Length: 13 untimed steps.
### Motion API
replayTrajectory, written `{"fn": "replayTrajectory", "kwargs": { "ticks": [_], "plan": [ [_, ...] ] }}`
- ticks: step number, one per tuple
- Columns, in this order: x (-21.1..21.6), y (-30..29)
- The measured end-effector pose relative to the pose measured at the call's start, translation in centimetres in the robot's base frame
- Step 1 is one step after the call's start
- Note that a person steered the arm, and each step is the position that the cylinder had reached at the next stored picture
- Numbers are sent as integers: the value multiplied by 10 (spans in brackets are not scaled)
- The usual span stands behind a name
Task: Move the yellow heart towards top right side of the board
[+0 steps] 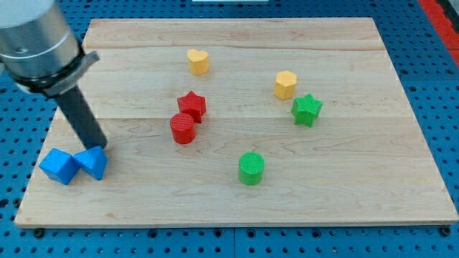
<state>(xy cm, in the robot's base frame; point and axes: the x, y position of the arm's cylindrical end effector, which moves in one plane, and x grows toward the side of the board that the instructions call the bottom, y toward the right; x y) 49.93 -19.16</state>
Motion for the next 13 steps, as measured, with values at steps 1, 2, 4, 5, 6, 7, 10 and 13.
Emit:
{"fn": "replayTrajectory", "kwargs": {
  "ticks": [1,2,4,5,6,7,10,13],
  "plan": [
    [-10,28],
    [-26,40],
    [-38,52],
    [-41,52],
    [-80,52],
    [-114,52],
    [-159,84],
    [-248,229]
  ]
}}
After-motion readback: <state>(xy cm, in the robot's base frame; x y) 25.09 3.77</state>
